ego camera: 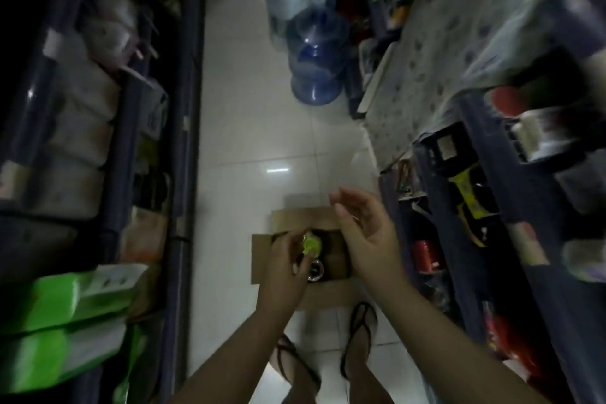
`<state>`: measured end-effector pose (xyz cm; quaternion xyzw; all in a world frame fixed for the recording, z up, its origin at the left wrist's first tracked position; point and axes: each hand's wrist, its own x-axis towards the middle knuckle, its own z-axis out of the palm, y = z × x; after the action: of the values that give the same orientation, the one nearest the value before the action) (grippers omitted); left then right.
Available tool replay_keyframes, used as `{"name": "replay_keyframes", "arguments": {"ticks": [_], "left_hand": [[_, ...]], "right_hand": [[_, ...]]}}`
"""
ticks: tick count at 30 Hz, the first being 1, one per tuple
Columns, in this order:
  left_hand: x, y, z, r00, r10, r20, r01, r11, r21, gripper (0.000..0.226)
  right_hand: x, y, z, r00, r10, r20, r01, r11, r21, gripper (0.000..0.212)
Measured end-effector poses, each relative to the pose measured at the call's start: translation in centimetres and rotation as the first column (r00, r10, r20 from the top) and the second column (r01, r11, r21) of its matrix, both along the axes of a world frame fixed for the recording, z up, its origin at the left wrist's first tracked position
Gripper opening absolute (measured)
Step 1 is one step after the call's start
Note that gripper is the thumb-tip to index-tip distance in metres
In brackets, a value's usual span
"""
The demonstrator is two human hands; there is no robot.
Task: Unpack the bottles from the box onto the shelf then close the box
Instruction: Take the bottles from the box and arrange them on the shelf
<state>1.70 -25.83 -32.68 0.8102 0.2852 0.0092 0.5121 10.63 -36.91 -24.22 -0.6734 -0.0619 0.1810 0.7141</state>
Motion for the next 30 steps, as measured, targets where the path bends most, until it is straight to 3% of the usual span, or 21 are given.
{"name": "replay_keyframes", "arguments": {"ticks": [5, 13, 18, 24, 28, 30], "left_hand": [[-1.8, -1.2, -10.0, 0.994, 0.055, -0.097, -0.06, 0.997, -0.046, 0.023], [-4.6, -2.9, -25.4, 0.947, 0.176, -0.268, -0.208, 0.973, -0.097, 0.042], [-4.3, -3.8, -33.9, 0.944, 0.184, -0.274, -0.218, 0.971, -0.097, 0.043], [-3.5, -5.1, -40.3, 0.949, 0.253, -0.189, -0.254, 0.967, 0.02, 0.051], [-3.2, -5.9, -43.1, 0.948, 0.247, -0.202, -0.221, 0.965, 0.145, 0.066], [-2.9, -6.4, -43.8, 0.933, 0.252, -0.256, -0.223, 0.965, 0.137, 0.079]], "right_hand": [[0.5, -0.2, -9.7, 0.997, 0.045, -0.066, -0.05, 0.996, -0.07, 0.025], [0.2, 0.1, -27.6, 0.972, 0.106, -0.211, -0.143, 0.975, -0.169, 0.024], [0.5, 0.7, -37.4, 0.949, 0.166, -0.267, -0.231, 0.943, -0.238, 0.027], [1.8, 1.5, -45.8, 0.947, 0.202, -0.25, -0.283, 0.893, -0.35, 0.043], [1.9, 2.0, -49.3, 0.922, 0.294, -0.252, -0.379, 0.816, -0.436, 0.06], [1.6, 2.1, -50.5, 0.905, 0.328, -0.271, -0.418, 0.804, -0.423, 0.071]]}}
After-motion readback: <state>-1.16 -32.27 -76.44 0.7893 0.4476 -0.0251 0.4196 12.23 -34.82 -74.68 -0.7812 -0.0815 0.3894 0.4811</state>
